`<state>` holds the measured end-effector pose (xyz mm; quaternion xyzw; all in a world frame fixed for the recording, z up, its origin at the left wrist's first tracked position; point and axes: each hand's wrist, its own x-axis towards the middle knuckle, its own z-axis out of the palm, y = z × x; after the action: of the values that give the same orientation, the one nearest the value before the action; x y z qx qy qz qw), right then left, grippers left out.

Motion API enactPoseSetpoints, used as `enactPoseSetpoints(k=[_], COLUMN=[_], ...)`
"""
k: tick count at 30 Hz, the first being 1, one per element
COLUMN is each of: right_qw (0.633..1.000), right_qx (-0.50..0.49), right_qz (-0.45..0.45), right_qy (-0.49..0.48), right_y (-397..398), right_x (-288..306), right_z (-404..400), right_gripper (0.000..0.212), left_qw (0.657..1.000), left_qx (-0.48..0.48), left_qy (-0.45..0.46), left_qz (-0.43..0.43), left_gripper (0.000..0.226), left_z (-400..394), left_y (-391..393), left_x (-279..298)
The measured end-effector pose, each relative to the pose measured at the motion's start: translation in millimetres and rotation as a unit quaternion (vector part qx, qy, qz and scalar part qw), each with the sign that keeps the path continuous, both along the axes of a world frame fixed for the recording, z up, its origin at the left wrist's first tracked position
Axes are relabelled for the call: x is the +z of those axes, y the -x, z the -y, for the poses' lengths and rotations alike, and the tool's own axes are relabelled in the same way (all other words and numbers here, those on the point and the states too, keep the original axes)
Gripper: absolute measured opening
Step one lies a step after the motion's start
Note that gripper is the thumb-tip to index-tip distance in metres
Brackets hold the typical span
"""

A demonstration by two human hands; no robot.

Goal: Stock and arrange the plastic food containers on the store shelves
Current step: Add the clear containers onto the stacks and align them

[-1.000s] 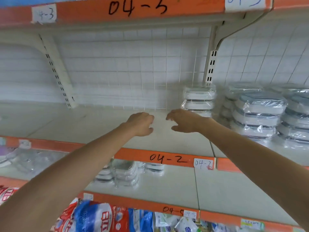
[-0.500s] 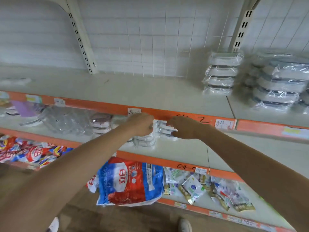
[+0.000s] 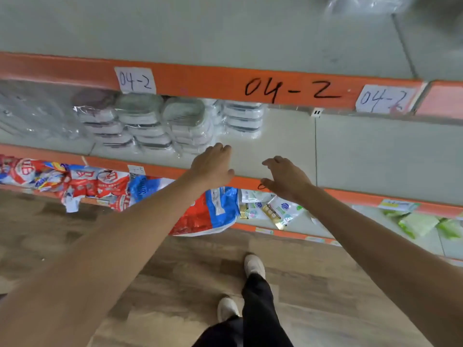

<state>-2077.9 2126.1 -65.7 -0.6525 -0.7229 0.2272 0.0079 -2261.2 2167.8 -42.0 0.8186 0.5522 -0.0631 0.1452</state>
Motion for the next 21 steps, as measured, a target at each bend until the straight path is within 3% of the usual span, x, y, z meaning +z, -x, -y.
enactPoseSetpoints(k=[12, 15, 21], right_qw=[0.984, 0.966, 0.916], right_qx=[-0.11, -0.167, -0.231], right_qz=[-0.126, -0.181, -0.319], right_qy=[-0.06, -0.074, -0.075], right_y=[-41, -41, -27], right_x=[-143, -162, -173], right_z=[-111, -146, -195], right_gripper=[0.058, 0.061, 0.091], left_qw=[0.989, 0.977, 0.931], left_qx=[0.053, 0.048, 0.028], left_qy=[-0.084, -0.166, -0.326], left_qz=[0.113, 0.127, 0.159], left_gripper=[0.049, 0.05, 0.05], left_z=[-73, -92, -137], left_y=[-35, -37, -52], left_x=[-137, -144, -117])
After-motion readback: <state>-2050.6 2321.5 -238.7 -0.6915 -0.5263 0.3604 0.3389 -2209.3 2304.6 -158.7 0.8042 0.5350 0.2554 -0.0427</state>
